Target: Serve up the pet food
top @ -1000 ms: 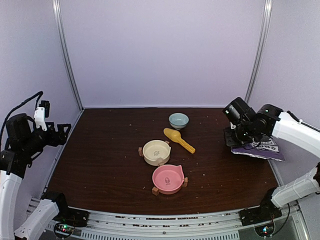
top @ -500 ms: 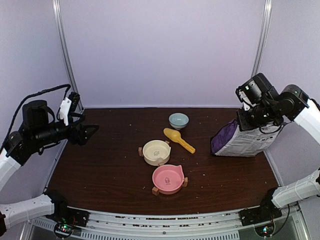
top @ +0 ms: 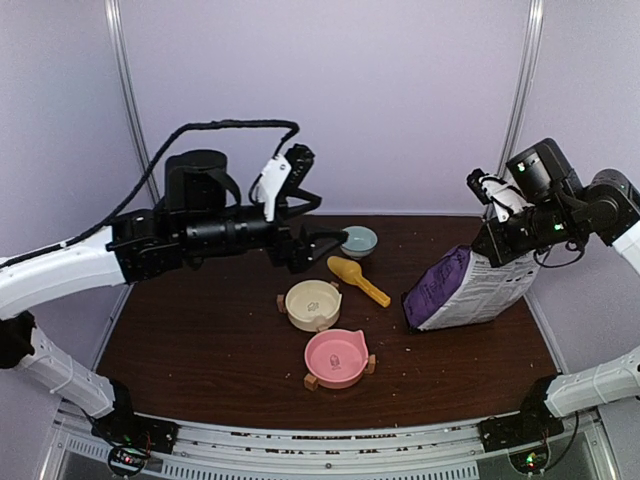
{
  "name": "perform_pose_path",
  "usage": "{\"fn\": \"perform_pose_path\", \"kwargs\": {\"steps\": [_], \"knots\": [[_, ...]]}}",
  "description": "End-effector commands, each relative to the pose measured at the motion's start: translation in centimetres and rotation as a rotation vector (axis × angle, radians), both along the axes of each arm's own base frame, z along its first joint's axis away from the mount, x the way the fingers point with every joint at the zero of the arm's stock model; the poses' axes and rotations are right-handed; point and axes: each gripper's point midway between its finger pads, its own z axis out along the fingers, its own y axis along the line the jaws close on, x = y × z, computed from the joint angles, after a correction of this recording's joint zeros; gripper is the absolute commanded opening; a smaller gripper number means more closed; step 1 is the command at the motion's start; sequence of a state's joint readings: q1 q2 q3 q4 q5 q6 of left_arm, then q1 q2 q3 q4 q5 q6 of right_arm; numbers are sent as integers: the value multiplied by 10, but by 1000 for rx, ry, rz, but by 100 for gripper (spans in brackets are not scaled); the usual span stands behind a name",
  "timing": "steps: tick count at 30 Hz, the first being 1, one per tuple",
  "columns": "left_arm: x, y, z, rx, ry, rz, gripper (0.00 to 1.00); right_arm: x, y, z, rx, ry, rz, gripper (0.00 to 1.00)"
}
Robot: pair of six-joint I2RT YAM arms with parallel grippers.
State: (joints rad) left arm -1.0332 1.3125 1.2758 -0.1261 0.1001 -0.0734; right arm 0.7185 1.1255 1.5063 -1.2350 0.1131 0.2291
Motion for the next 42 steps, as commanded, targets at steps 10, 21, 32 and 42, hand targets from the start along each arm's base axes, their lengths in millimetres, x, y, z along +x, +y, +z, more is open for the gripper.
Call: {"fn": "perform_pose_path", "kwargs": {"steps": [10, 21, 32, 42], "knots": [[-21, -138, 11, -213, -15, -241, 96, -26, 63, 50, 314, -71, 298, 0], [-31, -192, -27, -149, 29, -332, 98, -26, 74, 49, 349, -70, 328, 0], [-27, -204, -67, -29, 19, -315, 74, -27, 76, 47, 328, -56, 346, 0], [-25, -207, -75, 0, 9, -297, 31, -23, 77, 47, 315, -57, 339, 0]]}}
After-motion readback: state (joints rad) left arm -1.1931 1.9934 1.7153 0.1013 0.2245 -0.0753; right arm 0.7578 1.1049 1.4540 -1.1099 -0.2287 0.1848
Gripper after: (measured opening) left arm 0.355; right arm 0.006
